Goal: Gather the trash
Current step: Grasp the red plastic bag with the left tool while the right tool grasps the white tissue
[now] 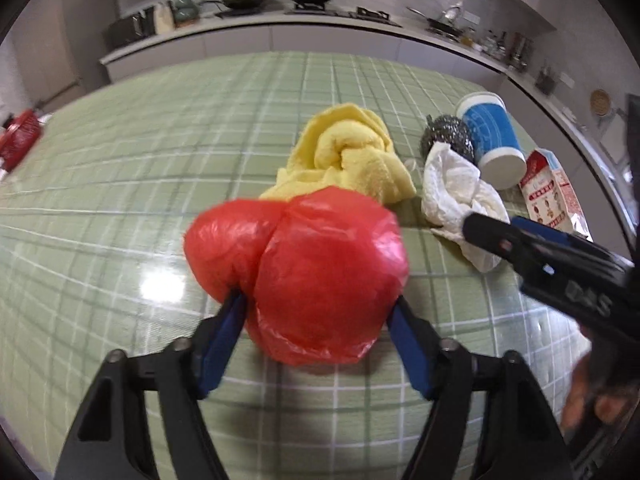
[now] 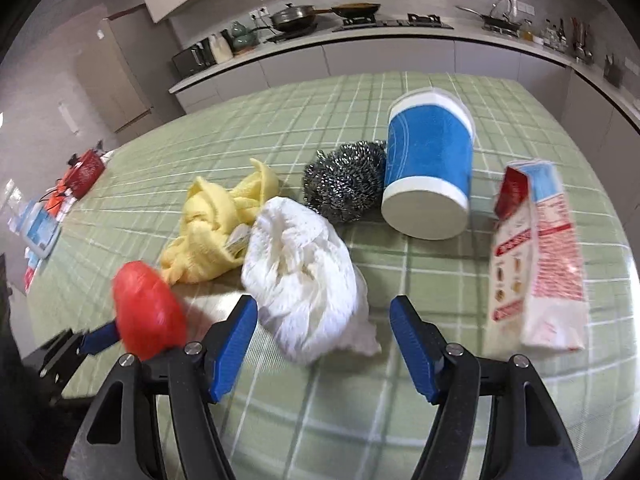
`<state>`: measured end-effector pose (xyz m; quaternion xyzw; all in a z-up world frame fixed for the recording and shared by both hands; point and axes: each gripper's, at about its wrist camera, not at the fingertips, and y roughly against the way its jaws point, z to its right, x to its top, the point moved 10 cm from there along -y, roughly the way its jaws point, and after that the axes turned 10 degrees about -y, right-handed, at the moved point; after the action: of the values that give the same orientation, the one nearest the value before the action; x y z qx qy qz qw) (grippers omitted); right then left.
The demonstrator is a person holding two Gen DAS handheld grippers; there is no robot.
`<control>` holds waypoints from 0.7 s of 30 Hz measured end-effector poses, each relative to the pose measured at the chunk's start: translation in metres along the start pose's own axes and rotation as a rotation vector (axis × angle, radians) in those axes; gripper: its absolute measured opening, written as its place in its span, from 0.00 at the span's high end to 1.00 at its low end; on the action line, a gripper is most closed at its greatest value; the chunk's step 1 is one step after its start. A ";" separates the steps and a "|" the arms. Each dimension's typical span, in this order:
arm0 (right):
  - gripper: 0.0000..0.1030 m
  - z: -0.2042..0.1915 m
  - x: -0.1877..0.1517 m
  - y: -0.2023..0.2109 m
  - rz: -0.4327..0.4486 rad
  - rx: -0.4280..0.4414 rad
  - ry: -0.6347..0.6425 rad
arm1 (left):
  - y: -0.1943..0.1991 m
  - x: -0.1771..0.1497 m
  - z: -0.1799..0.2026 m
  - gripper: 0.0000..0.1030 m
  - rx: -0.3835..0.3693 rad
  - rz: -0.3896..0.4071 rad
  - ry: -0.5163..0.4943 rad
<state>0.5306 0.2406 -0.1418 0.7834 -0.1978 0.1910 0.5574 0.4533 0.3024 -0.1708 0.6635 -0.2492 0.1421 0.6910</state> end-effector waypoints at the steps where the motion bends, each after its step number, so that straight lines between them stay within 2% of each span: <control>1: 0.31 -0.001 0.002 -0.005 0.003 0.002 -0.007 | -0.001 -0.001 -0.001 0.46 -0.013 -0.003 0.001; 4: 0.31 -0.004 0.005 -0.013 0.010 -0.002 -0.006 | 0.000 0.000 -0.006 0.54 -0.044 0.015 -0.014; 6: 0.34 -0.009 0.005 -0.015 0.021 -0.008 0.004 | 0.001 0.000 -0.006 0.67 -0.071 0.019 -0.021; 7: 0.50 -0.011 0.005 -0.015 0.023 0.003 0.004 | 0.001 -0.001 -0.007 0.71 -0.084 0.017 -0.021; 8: 0.54 -0.013 0.004 -0.016 0.019 0.006 0.004 | 0.002 -0.001 -0.008 0.74 -0.099 0.019 -0.019; 11: 0.63 -0.015 0.003 -0.014 0.029 0.004 0.008 | 0.008 -0.002 -0.011 0.78 -0.113 0.034 -0.026; 21: 0.67 -0.011 -0.008 0.027 0.077 0.020 -0.063 | 0.037 -0.002 -0.002 0.81 -0.127 0.082 -0.070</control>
<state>0.5086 0.2436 -0.1208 0.7863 -0.2432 0.1896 0.5354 0.4321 0.3080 -0.1404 0.6121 -0.3087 0.1307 0.7162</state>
